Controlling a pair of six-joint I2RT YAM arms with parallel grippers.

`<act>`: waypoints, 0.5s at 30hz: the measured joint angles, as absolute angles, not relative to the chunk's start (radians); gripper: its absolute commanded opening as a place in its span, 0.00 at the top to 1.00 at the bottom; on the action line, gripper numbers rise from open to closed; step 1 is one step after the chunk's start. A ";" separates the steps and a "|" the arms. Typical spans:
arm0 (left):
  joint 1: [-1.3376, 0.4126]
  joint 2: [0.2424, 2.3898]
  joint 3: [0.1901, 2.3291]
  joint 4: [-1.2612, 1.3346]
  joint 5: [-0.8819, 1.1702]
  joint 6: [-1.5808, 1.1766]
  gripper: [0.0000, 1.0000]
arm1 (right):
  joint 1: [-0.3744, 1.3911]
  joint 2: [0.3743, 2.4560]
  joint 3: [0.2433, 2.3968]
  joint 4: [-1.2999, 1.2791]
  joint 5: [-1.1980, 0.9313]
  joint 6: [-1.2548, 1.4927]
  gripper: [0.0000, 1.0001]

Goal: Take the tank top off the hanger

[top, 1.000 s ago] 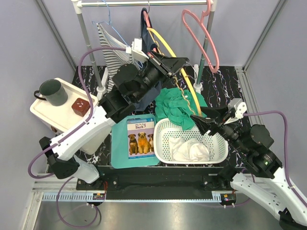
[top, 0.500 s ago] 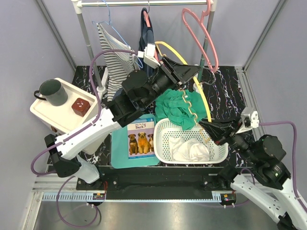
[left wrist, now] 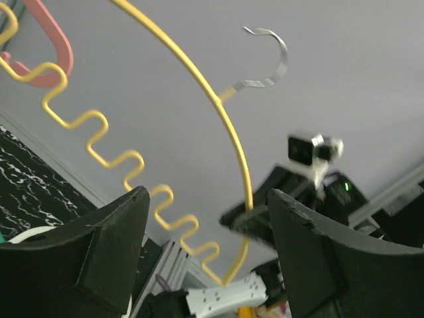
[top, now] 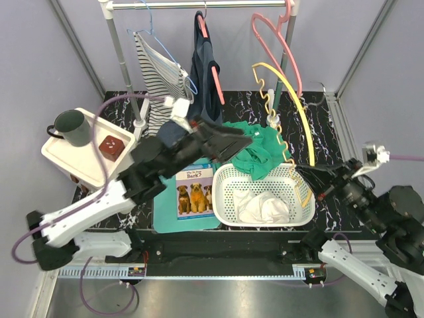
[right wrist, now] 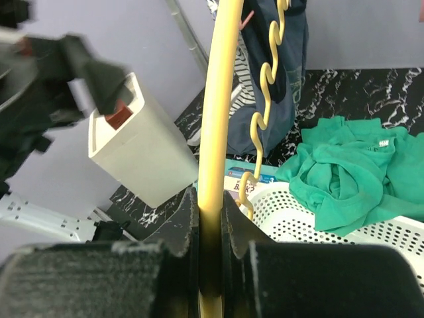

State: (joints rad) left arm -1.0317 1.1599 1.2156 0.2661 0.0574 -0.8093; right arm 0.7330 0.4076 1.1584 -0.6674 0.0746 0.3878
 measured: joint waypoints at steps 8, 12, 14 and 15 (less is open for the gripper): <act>-1.054 0.649 0.946 0.185 0.046 -0.671 0.24 | 0.732 0.867 1.493 -0.776 0.139 0.411 1.00; -1.054 0.484 0.827 0.143 0.056 -0.663 0.24 | 0.732 1.092 1.659 -0.780 0.190 0.384 1.00; -1.054 0.430 0.768 0.113 0.057 -0.664 0.24 | 0.732 1.183 1.731 -0.790 0.219 0.362 1.00; -1.054 0.400 0.731 0.095 0.058 -0.667 0.24 | 0.730 1.234 1.777 -0.792 0.230 0.353 1.00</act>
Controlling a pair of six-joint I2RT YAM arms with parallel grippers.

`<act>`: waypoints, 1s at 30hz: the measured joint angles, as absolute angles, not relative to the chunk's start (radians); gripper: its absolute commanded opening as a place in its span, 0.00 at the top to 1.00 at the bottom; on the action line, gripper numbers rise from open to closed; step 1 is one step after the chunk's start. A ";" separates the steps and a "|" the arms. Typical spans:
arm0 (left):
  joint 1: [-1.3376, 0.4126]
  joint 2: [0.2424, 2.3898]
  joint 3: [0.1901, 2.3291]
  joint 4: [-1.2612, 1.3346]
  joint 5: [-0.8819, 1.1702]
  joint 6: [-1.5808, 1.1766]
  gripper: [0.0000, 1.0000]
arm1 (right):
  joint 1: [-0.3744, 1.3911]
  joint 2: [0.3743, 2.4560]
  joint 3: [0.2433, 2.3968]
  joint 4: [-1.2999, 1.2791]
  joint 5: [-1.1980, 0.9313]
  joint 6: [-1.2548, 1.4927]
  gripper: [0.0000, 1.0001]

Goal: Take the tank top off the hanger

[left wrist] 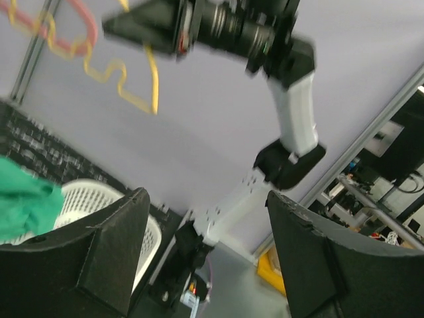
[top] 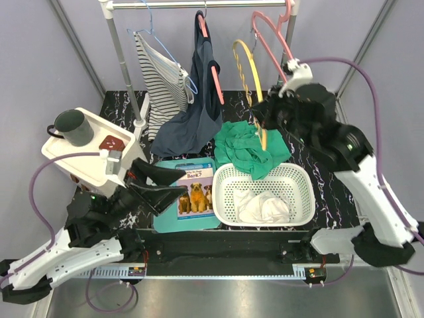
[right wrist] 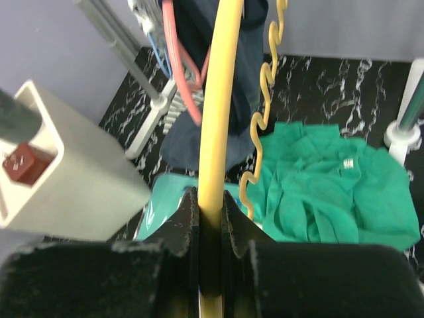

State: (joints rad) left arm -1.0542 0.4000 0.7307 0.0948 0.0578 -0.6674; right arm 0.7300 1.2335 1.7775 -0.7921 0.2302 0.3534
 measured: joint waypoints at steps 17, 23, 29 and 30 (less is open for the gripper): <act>-1.054 0.162 0.653 -0.213 0.099 -0.655 0.24 | 0.479 1.871 2.584 -0.912 -0.010 0.444 1.00; -1.054 0.152 0.683 -0.287 0.111 -0.654 0.24 | 0.428 1.901 2.585 -0.926 -0.087 0.529 1.00; -1.054 0.152 0.725 -0.361 0.123 -0.656 0.24 | 0.388 1.891 2.524 -0.891 -0.134 0.594 1.00; -1.054 0.151 0.733 -0.374 0.123 -0.656 0.24 | 0.379 1.890 2.505 -0.883 -0.147 0.603 1.00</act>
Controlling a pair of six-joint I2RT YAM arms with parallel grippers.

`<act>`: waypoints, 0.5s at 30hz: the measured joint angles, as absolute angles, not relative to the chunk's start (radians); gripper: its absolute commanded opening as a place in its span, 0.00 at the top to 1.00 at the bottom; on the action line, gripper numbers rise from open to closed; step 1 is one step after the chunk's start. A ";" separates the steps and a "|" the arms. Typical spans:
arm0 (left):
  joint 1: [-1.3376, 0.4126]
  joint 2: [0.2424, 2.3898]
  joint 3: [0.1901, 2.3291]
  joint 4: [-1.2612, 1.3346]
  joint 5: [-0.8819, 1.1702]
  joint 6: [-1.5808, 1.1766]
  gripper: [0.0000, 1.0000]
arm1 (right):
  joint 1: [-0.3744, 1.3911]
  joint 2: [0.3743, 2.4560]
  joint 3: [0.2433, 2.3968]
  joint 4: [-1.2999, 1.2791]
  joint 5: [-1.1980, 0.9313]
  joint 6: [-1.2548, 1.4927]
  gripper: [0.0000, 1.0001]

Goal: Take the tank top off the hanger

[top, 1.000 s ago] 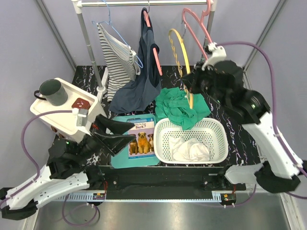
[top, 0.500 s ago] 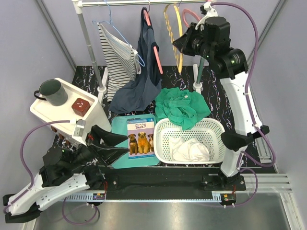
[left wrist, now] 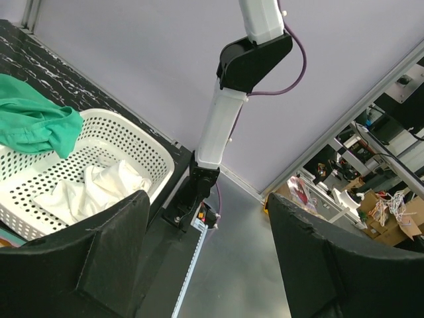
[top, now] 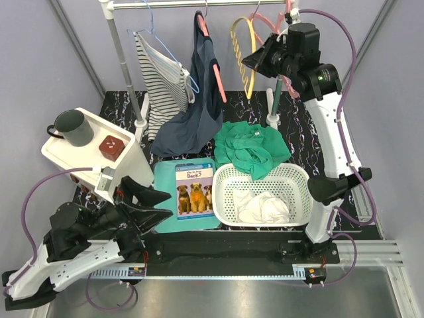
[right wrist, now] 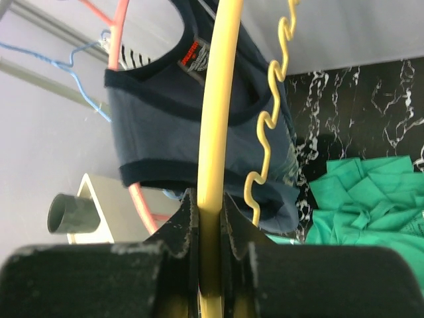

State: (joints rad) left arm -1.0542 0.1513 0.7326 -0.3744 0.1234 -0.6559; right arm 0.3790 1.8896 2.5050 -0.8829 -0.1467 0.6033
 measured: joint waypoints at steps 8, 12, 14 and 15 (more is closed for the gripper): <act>-1.054 0.151 0.817 -0.464 0.119 -0.651 0.23 | 0.332 1.864 2.417 -0.809 -0.204 0.618 0.35; -1.054 0.152 0.828 -0.491 0.120 -0.651 0.23 | 0.333 1.790 2.299 -0.809 -0.205 0.597 0.12; -1.054 0.152 0.828 -0.505 0.120 -0.651 0.23 | 0.334 1.724 2.209 -0.810 -0.202 0.582 0.04; -1.054 0.152 0.828 -0.510 0.120 -0.652 0.23 | 0.336 1.686 2.161 -0.812 -0.201 0.575 0.00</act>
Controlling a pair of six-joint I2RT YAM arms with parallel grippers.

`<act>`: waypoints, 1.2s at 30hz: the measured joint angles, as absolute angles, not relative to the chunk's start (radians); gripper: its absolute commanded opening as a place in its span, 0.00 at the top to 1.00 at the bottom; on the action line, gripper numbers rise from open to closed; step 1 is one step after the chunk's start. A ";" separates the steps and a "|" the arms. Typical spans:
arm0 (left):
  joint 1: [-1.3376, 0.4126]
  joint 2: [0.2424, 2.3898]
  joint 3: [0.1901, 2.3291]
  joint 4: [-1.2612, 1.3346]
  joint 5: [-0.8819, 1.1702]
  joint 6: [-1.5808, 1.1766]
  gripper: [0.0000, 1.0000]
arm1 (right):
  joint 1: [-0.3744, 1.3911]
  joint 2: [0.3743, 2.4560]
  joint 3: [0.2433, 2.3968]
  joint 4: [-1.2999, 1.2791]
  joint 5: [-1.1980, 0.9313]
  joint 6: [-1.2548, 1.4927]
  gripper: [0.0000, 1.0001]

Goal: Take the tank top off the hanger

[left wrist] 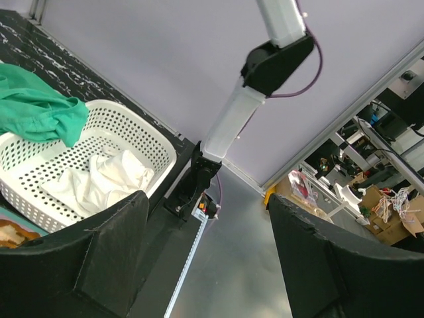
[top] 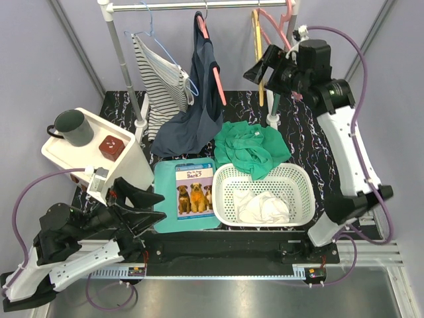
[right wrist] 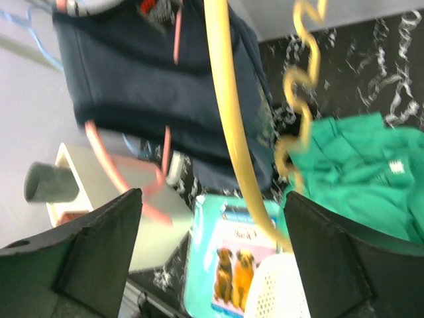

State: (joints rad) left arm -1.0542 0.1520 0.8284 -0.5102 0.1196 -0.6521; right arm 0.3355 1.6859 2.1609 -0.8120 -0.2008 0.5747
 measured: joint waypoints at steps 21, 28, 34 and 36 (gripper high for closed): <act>-1.054 0.181 0.778 -0.538 0.031 -0.687 0.23 | 0.353 1.035 1.002 -0.570 -0.109 0.518 0.00; -1.054 0.210 0.771 -0.536 -0.001 -0.705 0.23 | 0.353 1.245 0.904 -0.264 -0.088 0.433 0.00; -1.054 0.237 0.762 -0.537 -0.004 -0.717 0.23 | 0.353 1.477 0.981 -0.115 -0.089 0.366 0.00; -1.054 0.247 0.762 -0.537 -0.004 -0.722 0.23 | 0.353 1.550 1.018 -0.096 -0.095 0.364 0.00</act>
